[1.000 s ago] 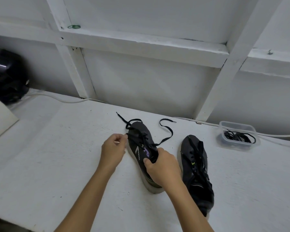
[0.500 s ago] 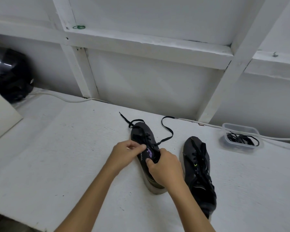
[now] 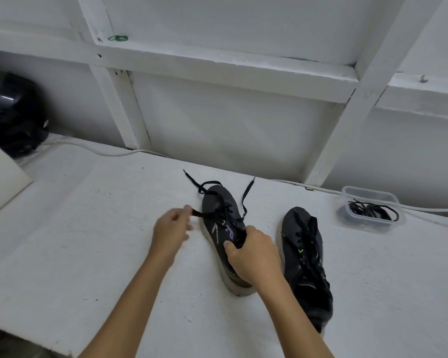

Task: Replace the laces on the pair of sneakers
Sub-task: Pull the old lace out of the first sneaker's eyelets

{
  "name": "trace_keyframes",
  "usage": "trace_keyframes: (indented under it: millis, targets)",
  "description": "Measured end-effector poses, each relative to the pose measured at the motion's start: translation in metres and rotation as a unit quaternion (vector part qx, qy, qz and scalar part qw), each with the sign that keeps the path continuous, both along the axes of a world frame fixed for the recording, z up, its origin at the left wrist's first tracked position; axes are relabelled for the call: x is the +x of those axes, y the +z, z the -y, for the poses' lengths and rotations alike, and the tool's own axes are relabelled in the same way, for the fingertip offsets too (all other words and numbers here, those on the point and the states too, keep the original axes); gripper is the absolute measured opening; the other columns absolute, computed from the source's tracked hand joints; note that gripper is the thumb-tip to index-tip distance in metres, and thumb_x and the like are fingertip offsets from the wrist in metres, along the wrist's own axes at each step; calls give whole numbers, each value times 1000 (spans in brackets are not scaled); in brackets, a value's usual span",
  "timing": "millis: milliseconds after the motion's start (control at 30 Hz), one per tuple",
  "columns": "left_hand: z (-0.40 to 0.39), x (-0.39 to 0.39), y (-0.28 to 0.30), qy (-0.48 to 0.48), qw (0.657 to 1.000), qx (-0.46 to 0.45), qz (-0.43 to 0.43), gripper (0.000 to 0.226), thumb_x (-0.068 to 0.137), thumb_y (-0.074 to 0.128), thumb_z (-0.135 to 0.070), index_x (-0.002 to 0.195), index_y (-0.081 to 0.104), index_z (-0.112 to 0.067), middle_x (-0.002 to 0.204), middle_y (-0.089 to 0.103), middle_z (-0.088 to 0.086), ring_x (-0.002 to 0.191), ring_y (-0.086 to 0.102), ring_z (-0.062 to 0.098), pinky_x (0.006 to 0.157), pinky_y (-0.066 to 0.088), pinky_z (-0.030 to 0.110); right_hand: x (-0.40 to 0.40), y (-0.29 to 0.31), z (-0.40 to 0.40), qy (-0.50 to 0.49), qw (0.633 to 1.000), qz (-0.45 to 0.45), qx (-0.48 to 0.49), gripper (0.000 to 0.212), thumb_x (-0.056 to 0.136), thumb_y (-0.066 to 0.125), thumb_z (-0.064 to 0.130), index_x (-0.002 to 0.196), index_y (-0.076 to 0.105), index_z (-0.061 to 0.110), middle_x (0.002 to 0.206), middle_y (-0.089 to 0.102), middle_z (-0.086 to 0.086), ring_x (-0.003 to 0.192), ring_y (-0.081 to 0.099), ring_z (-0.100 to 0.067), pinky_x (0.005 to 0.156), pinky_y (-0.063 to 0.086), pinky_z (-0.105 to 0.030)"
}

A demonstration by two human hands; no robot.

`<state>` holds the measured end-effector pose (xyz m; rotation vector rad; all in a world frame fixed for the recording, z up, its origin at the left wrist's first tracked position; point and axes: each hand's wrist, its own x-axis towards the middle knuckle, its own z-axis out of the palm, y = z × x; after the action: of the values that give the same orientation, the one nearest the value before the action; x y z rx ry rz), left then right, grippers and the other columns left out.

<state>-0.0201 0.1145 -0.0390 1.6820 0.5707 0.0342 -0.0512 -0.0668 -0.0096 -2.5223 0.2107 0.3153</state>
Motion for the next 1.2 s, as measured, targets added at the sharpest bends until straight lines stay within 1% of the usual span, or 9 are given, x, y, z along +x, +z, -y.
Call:
trace_keyframes:
  millis: [67, 167, 300, 433, 567, 667, 800, 967, 1200]
  targets:
    - [14, -11, -5, -140, 990, 0, -17, 22, 88, 68, -51, 90, 73, -29, 82, 72, -7, 78, 66, 6, 72, 56, 29, 0, 0, 0, -1, 1000, 2, -3, 36, 93, 59, 51, 113, 54, 22, 103, 61, 4, 95, 58, -21, 74, 45, -32]
    - [38, -14, -12, -162, 984, 48, 50, 8, 81, 80, -39, 81, 74, -34, 82, 72, -10, 72, 63, -4, 66, 48, 10, -1, 0, 0, 0, 1000, 7, -2, 36, 93, 58, 52, 110, 54, 21, 102, 61, 3, 94, 59, -21, 73, 45, -31]
    - [41, -5, -10, -46, 990, 86, 98, 5, 89, 73, -31, 86, 71, -28, 81, 71, -11, 75, 64, -7, 62, 44, 6, -1, 1, 1, -5, 1000, 6, 7, 38, 92, 59, 54, 112, 55, 23, 101, 62, 5, 91, 57, -20, 71, 42, -31]
    - [8, 2, -10, 206, 973, -34, 101, 13, 98, 61, -35, 91, 64, -24, 86, 69, -7, 80, 70, 6, 61, 50, 21, -2, 1, 0, -1, 1000, 4, 9, 40, 93, 58, 53, 116, 55, 21, 104, 60, 4, 97, 57, -21, 75, 44, -32]
    - [12, -4, -20, -31, 998, -61, 10, 26, 88, 67, -53, 90, 74, -28, 82, 71, -4, 76, 67, 9, 61, 53, 24, -2, 0, 0, -4, 1000, 4, 6, 39, 94, 58, 50, 119, 53, 21, 106, 59, 4, 101, 58, -22, 77, 42, -31]
    - [31, -12, -25, -166, 985, -31, 43, 22, 74, 79, -53, 91, 77, -40, 89, 74, -12, 78, 67, -2, 64, 50, 15, -1, 0, 0, -1, 1000, 5, 0, 38, 94, 57, 51, 118, 54, 21, 111, 62, 1, 103, 59, -23, 79, 44, -32]
    - [38, -1, -23, -84, 992, 38, 88, 2, 87, 75, -33, 87, 73, -34, 85, 74, -16, 82, 68, 0, 70, 49, 18, -1, 0, 1, -5, 1000, 3, 0, 41, 93, 57, 53, 120, 55, 22, 112, 63, 2, 103, 59, -23, 77, 43, -32]
    - [1, 6, -16, 183, 974, -80, 105, 10, 98, 62, -35, 93, 64, -27, 94, 69, -6, 77, 69, 1, 70, 56, 28, -1, 1, 2, -4, 1000, -1, 10, 40, 93, 59, 53, 117, 56, 21, 107, 63, 4, 96, 58, -21, 74, 43, -31]
    - [24, -11, -32, -154, 986, -59, 11, 20, 83, 76, -47, 97, 76, -33, 93, 74, -8, 86, 67, 4, 70, 50, 20, 0, 0, 1, -10, 1000, 2, 4, 37, 93, 59, 51, 115, 55, 21, 107, 62, 3, 95, 57, -21, 74, 43, -31]
